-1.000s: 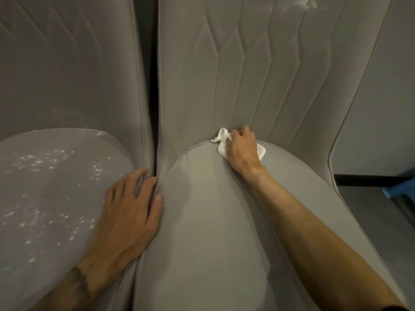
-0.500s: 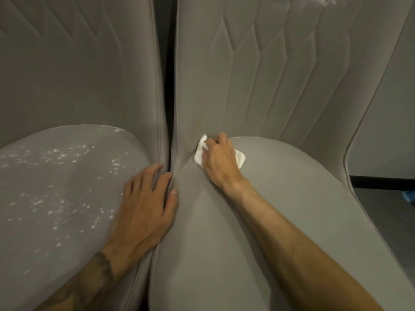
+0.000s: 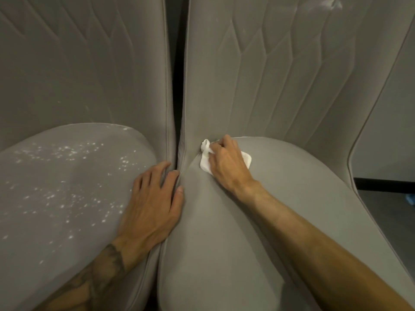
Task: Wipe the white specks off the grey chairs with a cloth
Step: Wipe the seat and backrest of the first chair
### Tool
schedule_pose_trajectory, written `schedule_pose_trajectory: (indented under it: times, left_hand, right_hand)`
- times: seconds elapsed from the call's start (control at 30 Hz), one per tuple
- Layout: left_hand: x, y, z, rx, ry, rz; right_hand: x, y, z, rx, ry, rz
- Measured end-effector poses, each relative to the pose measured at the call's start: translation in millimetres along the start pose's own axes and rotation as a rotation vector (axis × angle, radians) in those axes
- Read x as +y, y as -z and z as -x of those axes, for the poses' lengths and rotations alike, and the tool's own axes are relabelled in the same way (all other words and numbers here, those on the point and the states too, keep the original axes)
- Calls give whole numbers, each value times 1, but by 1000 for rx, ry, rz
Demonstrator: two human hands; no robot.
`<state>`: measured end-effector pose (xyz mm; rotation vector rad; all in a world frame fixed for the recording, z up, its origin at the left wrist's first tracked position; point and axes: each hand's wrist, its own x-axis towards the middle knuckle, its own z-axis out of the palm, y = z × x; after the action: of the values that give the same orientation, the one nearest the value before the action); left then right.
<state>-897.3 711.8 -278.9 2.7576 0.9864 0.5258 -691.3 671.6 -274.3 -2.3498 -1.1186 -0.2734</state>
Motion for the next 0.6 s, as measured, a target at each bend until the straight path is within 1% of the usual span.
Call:
schedule_pose_trajectory:
  times: [0.03,0.07,0.1,0.2,0.27,0.33,0.4,0.43,0.53,0.57,0.6]
  left_hand:
    - [0,0,0,0,0,0]
    - [0,0,-1,-2,2,0]
    - [-1,-1,-1,-6,4,0]
    - [-3,-2,-1,-8,4,-5]
    - [-3,-2,0,-4,-4,-10]
    - [-3,-2,0,-11,-5,-5]
    - [-4,-2,1,-22,-2,6]
    - [-4,-2,1,-22,-2,11]
    - [-1,-2,1,-3,-1,21]
    - [-1,-2,0,0,2,17]
    - [-1,-2,0,0,3,12]
  right_hand:
    - [-6,4,-3,1,-68,22]
    - [-12,6,-3,-9,-95,54]
    - [-16,8,1,-45,-59,55]
    - [-24,13,26,-240,158,-135]
    - [-18,20,31,-257,223,-156]
    - [-6,27,15,-244,227,-86]
    - [10,30,-6,-265,190,-18]
    - [18,30,-17,-262,140,-6]
    - [25,24,-33,-145,-80,-9]
    - [19,21,-34,-144,-104,7]
    - [10,19,-30,-172,-91,1]
